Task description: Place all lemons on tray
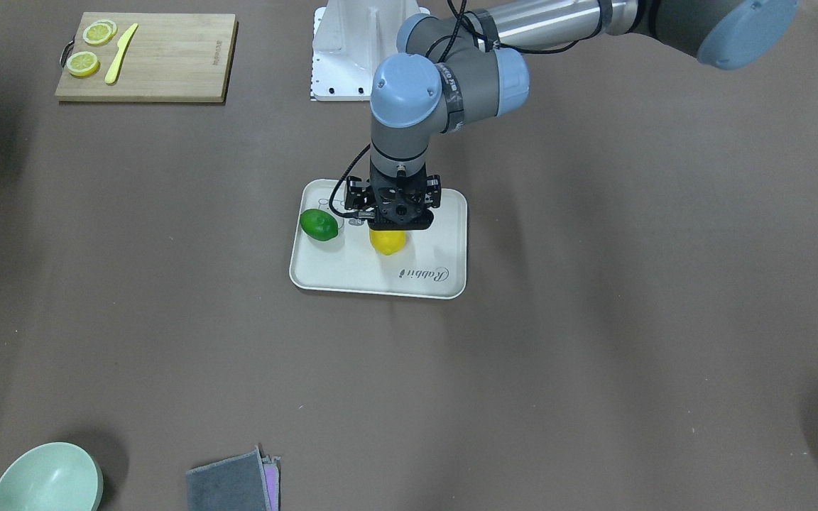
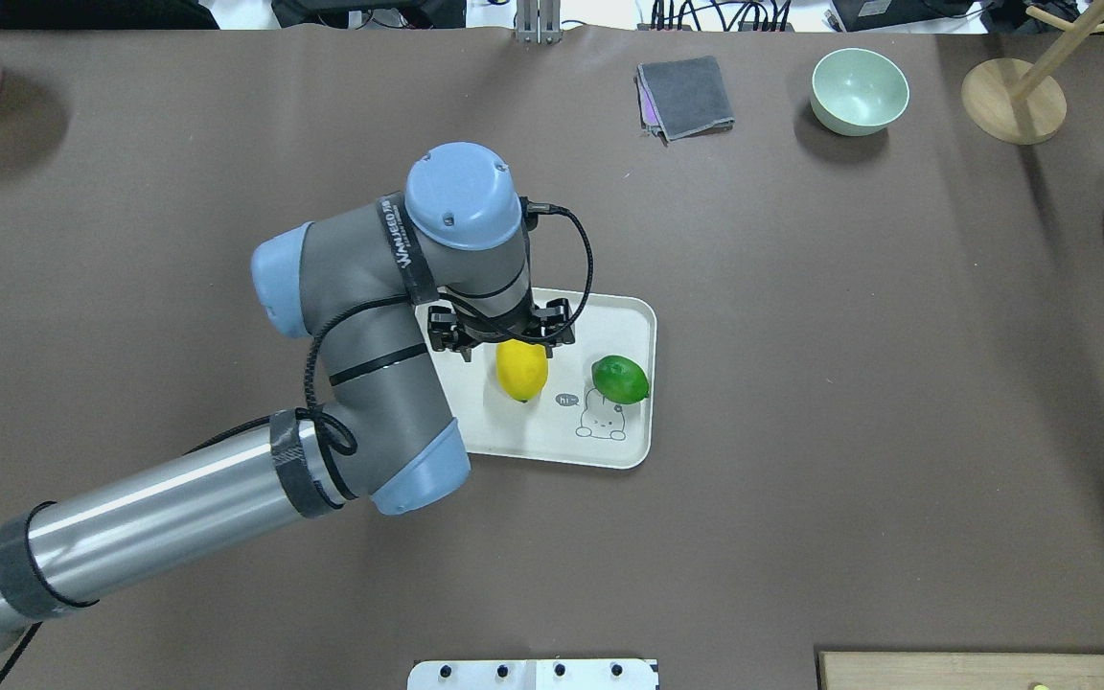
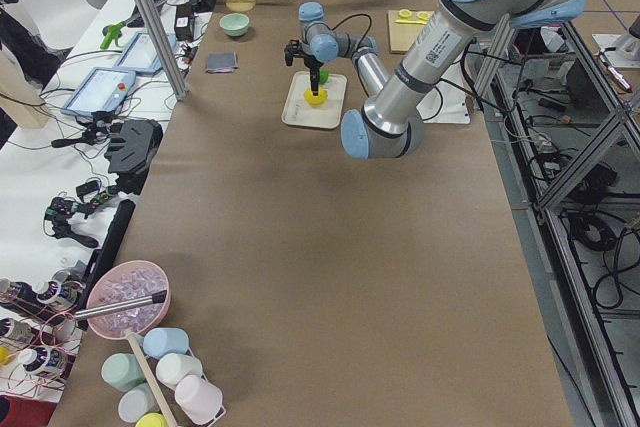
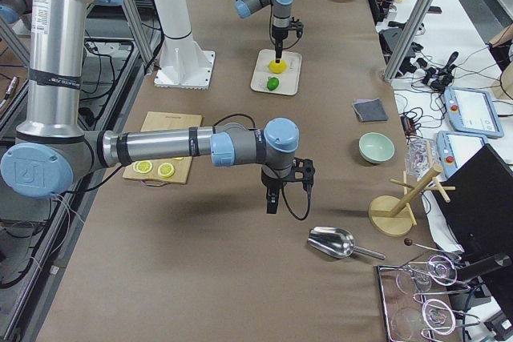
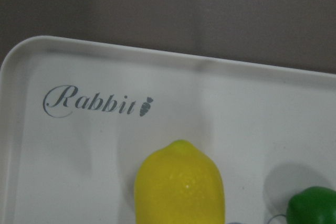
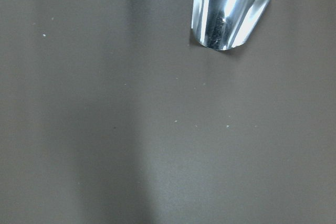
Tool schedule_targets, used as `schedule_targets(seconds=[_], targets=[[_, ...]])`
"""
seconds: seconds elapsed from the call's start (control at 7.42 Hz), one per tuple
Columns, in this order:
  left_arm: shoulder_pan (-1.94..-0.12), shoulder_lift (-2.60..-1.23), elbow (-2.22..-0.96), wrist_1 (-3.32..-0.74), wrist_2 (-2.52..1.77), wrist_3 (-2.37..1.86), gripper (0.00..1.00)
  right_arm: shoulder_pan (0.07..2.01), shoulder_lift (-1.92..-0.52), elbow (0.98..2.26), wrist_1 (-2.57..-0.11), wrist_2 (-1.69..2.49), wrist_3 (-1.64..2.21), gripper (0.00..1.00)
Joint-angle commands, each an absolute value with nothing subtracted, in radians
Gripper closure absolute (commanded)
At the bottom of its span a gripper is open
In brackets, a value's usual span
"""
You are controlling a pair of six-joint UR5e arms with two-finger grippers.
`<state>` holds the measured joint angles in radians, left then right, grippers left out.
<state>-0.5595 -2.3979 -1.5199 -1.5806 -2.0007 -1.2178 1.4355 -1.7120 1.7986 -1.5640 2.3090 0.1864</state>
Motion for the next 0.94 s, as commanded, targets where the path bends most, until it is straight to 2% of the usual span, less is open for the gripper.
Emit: schedule_targets(seconds=[0.0,0.4,0.67,0.81], targets=[[-0.668,-2.231,-1.667,-1.574,-2.113,-1.157,0.02,1.471,-1.707,1.772,-1.563,2.307,0.12,0.01],[-0.837,-2.047,-1.808,-1.375,-2.129,-0.71,0.02,1.519,-1.71,1.775,-1.565,2.309,0.118,0.01],[-0.934,-1.851,-1.899,-1.385,-2.134,-0.573,0.02,1.549,-1.706,1.787,-1.618,2.303,0.115,0.01],[-0.984,-1.777,-1.901,-1.408,-2.135,-0.502,0.02,1.551,-1.706,1.787,-1.62,2.298,0.104,0.01]])
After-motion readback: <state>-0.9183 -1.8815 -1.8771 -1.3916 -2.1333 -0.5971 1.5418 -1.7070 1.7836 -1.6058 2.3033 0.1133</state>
